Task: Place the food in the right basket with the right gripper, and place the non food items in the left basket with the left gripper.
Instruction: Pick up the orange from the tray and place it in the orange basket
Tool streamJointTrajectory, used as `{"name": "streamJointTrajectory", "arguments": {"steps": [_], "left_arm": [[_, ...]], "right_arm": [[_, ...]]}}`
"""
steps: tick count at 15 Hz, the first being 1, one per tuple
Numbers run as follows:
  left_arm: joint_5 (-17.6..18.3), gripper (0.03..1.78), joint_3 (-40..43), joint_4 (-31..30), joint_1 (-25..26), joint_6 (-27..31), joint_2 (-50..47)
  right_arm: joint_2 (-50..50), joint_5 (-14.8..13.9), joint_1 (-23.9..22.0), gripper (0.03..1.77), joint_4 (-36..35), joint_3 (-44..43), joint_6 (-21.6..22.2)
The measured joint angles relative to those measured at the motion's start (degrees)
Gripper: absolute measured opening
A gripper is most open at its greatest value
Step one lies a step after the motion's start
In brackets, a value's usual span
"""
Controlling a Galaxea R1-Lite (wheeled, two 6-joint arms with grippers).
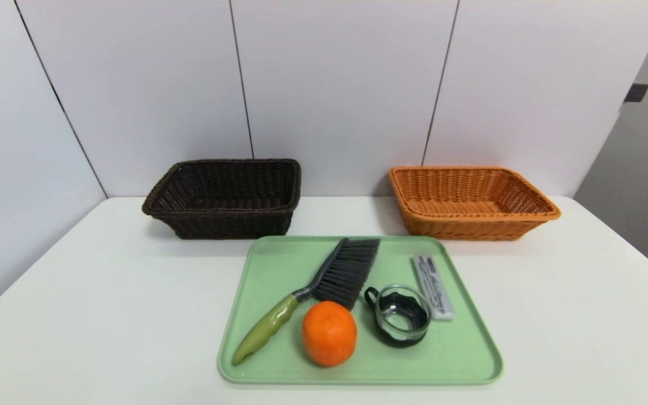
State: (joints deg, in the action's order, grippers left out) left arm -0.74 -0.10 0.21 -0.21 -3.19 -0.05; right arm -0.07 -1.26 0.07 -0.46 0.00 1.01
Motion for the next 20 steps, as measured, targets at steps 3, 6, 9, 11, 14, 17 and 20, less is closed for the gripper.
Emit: {"name": "streamJointTrajectory", "arguments": {"steps": [3, 6, 9, 11, 14, 17, 20], "left_arm": [[0.0, 1.69, 0.0, 0.0, 0.0, 0.0, 0.0], [0.0, 1.69, 0.1, -0.7, 0.0, 0.1, 0.0], [0.2, 1.69, -0.2, -0.5, 0.0, 0.8, 0.0], [0.5, 1.69, -4.2, 1.2, 0.0, 0.8, 0.0], [0.6, 1.69, -15.8, 7.5, 0.0, 0.6, 3.0], [0.6, 1.69, -29.1, 9.5, -0.1, 0.1, 12.0], [1.8, 1.69, -39.9, 10.3, -0.1, -0.9, 22.9]], "right_arm": [[0.0, 0.0, 0.0, 1.7, 0.0, 0.0, -0.1], [0.0, 0.0, 0.0, 1.7, 0.1, 0.0, -0.1], [0.0, 0.3, 0.0, 1.7, 0.9, -0.9, -1.1], [1.1, 1.0, 0.0, 1.7, 3.9, -6.3, -1.3], [7.6, 3.4, 0.1, 1.7, 12.0, -22.8, -0.9], [18.6, 6.5, 0.0, 1.7, 17.0, -38.7, -0.7], [31.5, 7.6, 0.0, 1.7, 18.4, -54.7, 0.1]]}}
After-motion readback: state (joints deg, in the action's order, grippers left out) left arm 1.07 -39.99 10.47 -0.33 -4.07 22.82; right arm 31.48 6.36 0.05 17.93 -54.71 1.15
